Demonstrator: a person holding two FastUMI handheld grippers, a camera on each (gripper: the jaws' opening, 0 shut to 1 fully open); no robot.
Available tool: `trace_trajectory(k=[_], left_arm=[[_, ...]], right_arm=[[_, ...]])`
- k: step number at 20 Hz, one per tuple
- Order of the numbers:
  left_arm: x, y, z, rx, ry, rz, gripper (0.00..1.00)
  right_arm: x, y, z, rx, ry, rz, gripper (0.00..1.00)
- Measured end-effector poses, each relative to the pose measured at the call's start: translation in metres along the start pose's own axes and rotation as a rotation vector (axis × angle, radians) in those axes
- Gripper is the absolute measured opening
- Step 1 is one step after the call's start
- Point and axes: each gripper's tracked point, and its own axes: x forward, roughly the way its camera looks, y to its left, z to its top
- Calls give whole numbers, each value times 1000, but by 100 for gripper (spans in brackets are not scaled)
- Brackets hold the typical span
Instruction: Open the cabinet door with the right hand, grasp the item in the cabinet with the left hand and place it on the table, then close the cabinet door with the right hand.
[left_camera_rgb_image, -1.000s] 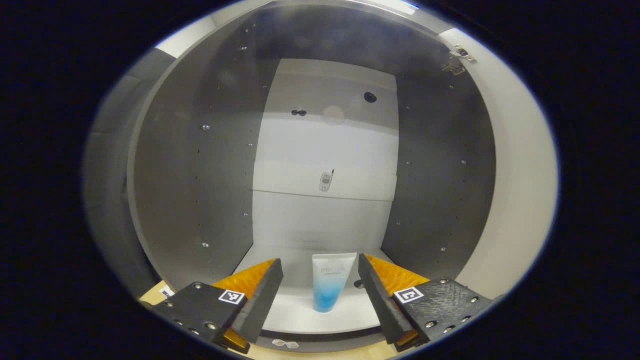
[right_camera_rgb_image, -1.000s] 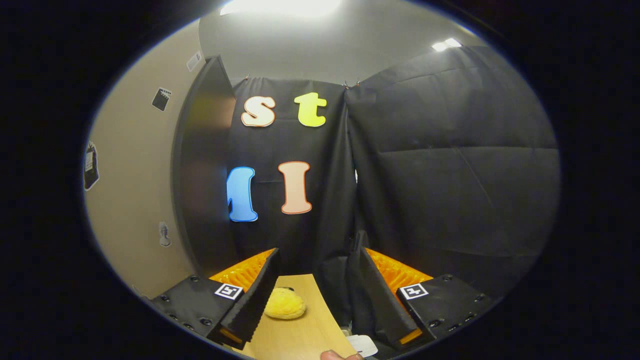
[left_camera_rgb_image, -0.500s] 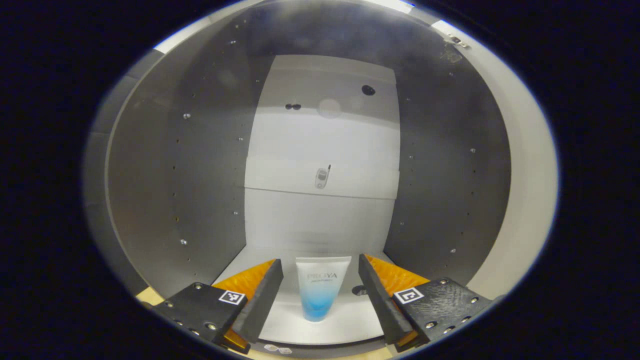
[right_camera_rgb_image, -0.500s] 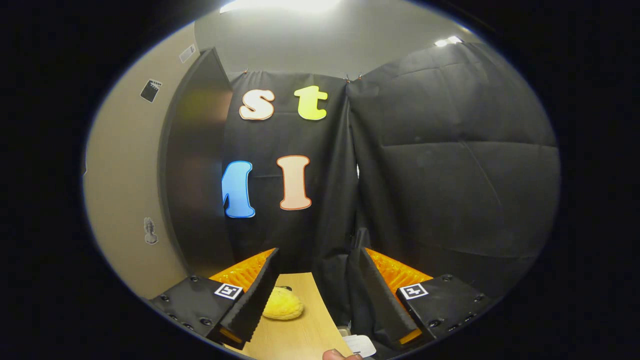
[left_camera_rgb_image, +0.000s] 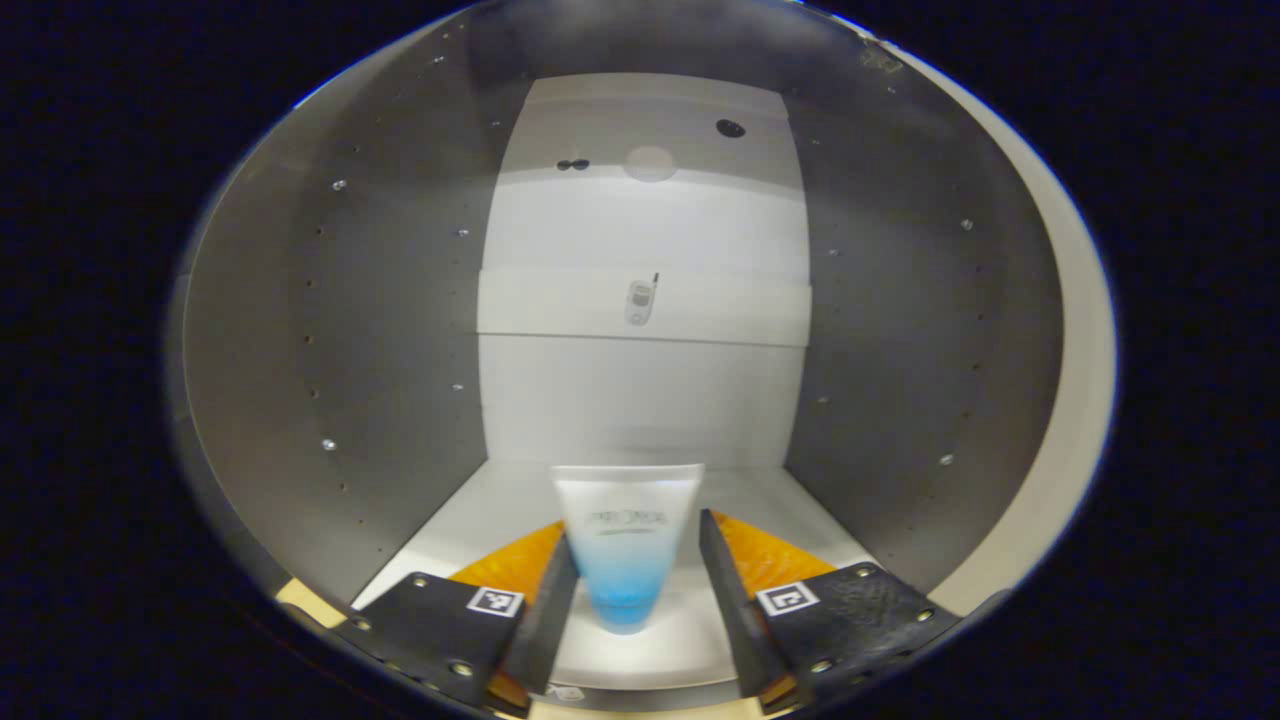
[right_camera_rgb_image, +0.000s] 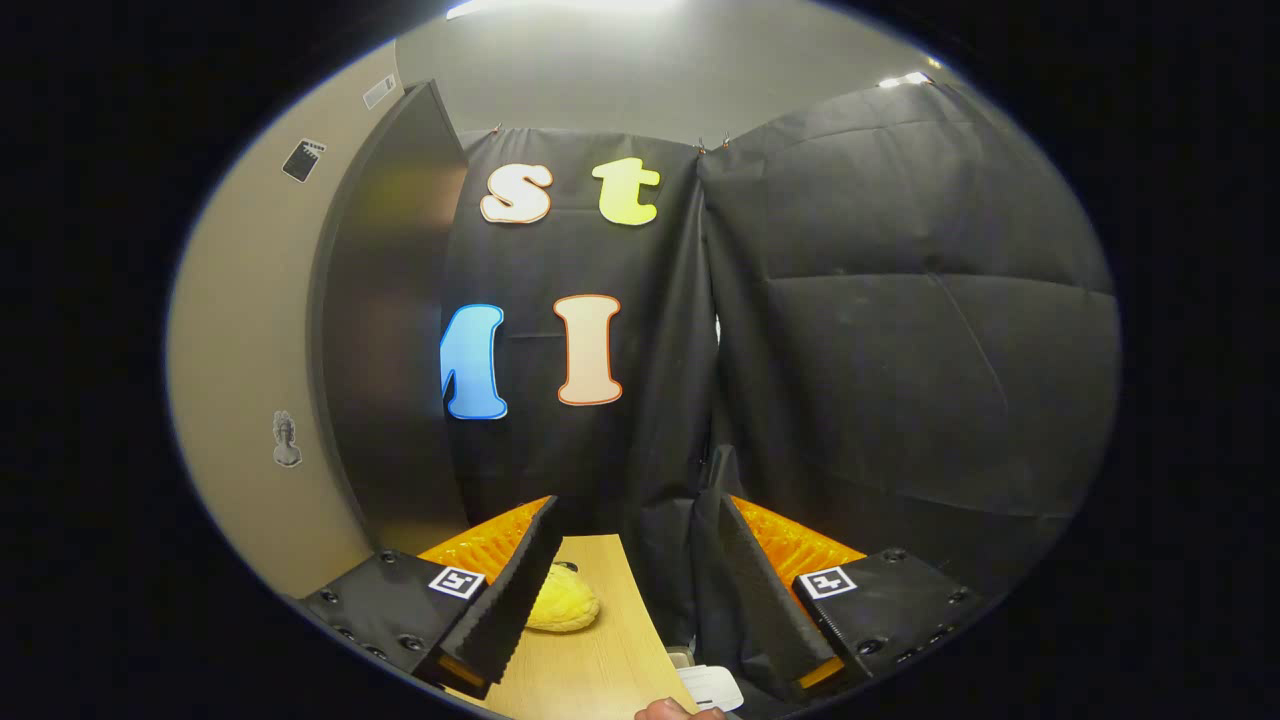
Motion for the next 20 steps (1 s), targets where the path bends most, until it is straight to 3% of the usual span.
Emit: trace_trajectory(k=[1, 2, 4, 12, 20], left_arm=[[2, -3, -3, -2, 8, -12, 66], [4, -6, -6, -10, 13, -21, 66], [7, -7, -7, -21, 8, -22, 54], [-12, -9, -8, -13, -14, -45, 51], [-75, 16, 7, -20, -68, -73, 50]], right_arm=[[0, -1, -1, -3, 0, -3, 98], [0, -4, -1, -5, 2, -4, 98], [1, -6, -3, -4, 5, -3, 98], [3, -6, -2, 5, 6, 13, 98], [-10, 6, 4, 52, -10, 49, 97]])
